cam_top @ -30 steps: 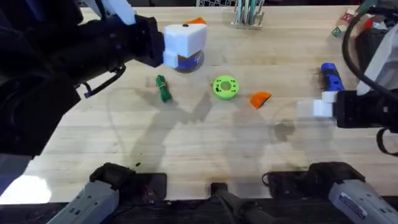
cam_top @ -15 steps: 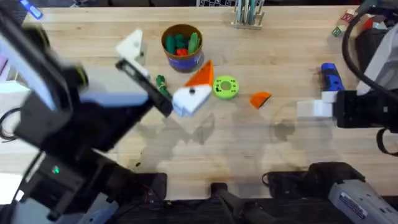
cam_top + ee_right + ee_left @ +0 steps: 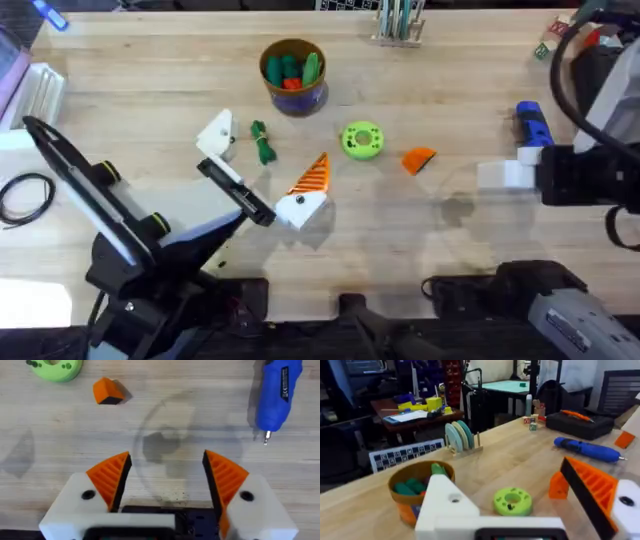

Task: Pick up the gripper from the table and insert it into the empty holder that is missing its gripper. Then pick up a screw, insert it into the mounting hole, and use the screwdriver to tighten it. Finally, clean up the table by picking up the vegetable and placing it into the bucket.

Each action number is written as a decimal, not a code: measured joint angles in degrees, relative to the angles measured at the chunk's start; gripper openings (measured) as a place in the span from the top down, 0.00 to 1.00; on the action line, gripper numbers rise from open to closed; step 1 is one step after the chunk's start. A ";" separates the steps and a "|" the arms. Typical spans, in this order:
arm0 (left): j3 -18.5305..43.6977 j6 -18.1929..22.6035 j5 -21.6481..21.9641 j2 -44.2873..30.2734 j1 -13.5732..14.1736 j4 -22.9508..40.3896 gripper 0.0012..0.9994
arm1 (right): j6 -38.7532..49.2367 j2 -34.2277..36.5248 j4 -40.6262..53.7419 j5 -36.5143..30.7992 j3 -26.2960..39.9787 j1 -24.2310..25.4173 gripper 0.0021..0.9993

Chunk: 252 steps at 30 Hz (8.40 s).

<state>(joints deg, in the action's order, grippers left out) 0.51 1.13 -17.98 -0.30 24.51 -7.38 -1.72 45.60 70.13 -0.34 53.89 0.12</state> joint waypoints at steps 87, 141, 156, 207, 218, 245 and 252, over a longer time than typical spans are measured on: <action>-0.07 -2.23 -3.54 -0.02 0.02 10.69 0.01 | 10.29 28.36 -18.05 5.07 0.39 -14.36 0.01; -0.07 -2.25 -15.48 -0.02 0.00 10.60 0.01 | -25.28 46.35 -49.00 72.22 5.40 -22.08 0.99; -0.06 -2.45 -14.19 -0.02 -0.11 10.62 0.01 | -24.10 46.75 -49.70 73.29 5.40 -25.49 0.99; -0.04 -4.98 -8.27 -0.02 -0.94 10.80 0.01 | -42.01 55.90 -79.49 69.43 5.29 -32.88 0.96; -0.04 -3.87 -14.28 -0.02 0.13 10.64 0.01 | -36.29 57.33 -79.39 74.20 5.29 -32.39 0.44; -0.04 -3.50 -16.59 -0.02 0.22 10.68 0.01 | -6.84 41.17 -38.31 26.38 20.98 -22.30 0.02; -0.04 -3.50 -16.59 -0.02 0.22 10.67 0.01 | -1.09 38.82 -26.30 13.05 22.58 -22.62 0.02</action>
<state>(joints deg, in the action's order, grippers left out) 0.47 -2.37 -34.57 -0.32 24.73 3.29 -2.80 84.42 43.83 12.71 76.47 -22.50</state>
